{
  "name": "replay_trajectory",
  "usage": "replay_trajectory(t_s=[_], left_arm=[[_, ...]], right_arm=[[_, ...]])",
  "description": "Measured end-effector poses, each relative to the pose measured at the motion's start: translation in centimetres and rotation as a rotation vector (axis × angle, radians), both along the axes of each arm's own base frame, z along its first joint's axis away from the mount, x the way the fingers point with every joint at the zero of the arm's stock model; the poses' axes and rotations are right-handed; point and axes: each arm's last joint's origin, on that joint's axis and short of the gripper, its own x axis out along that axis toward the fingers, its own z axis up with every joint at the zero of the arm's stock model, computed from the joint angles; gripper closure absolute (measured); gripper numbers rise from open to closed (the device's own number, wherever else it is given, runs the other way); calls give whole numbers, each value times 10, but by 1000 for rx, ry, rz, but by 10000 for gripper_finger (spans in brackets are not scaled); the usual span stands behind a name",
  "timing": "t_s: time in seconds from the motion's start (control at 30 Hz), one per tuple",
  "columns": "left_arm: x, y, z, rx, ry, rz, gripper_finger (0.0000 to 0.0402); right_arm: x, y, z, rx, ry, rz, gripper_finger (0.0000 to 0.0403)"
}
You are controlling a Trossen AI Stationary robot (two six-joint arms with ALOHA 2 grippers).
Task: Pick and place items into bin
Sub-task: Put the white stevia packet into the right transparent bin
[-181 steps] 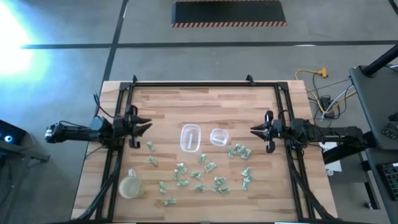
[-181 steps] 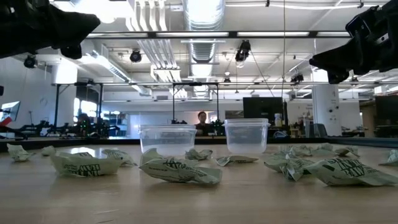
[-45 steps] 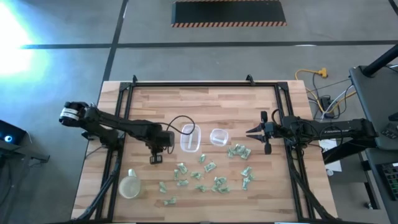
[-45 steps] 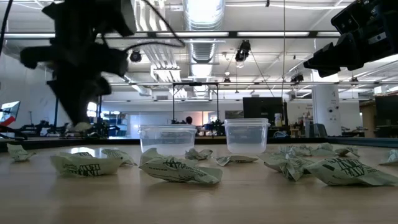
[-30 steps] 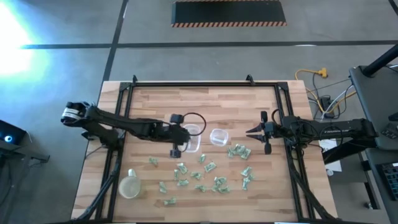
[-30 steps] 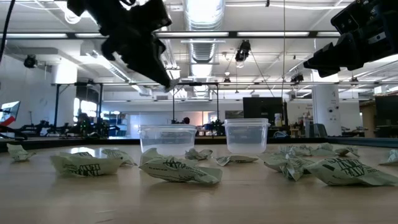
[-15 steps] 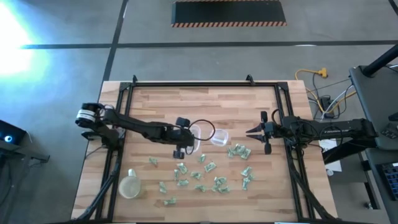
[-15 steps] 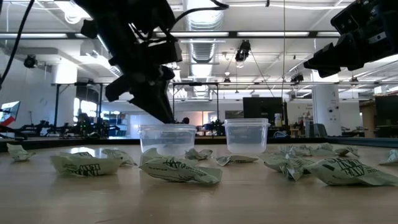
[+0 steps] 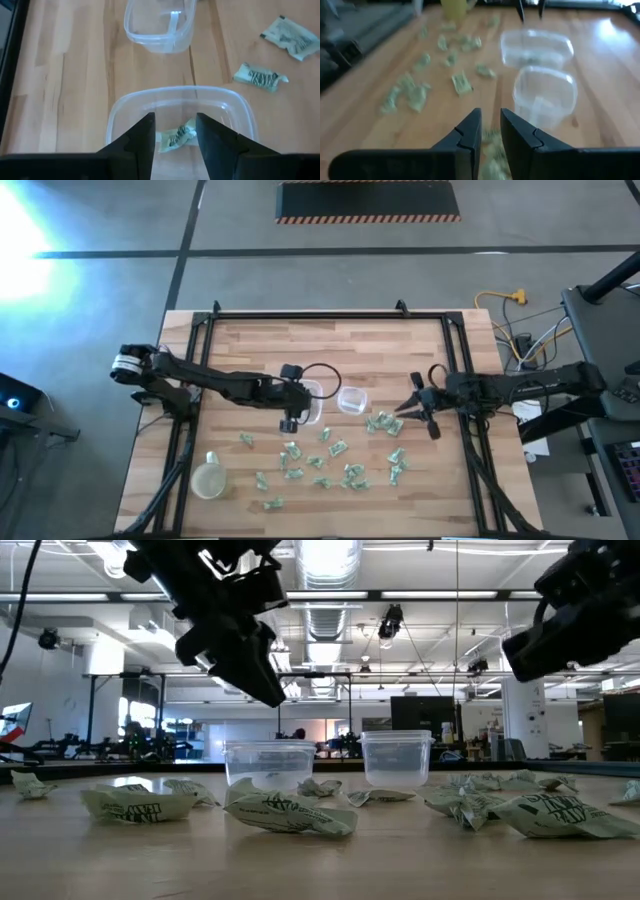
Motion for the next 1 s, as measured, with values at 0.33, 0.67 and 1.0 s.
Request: replay_trajectory(t_s=[0.33,0.67,1.0], left_arm=[[-7,-5,3,-30,2,16,276],[-8,-6,3,-30,3,10,276],[-8,-6,2,-29,13,10,276]], right_arm=[[17,15,-22,-28,234,-61,342],[44,24,-31,-168,395,-163,341],[66,30,-30,-145,545,-223,285]])
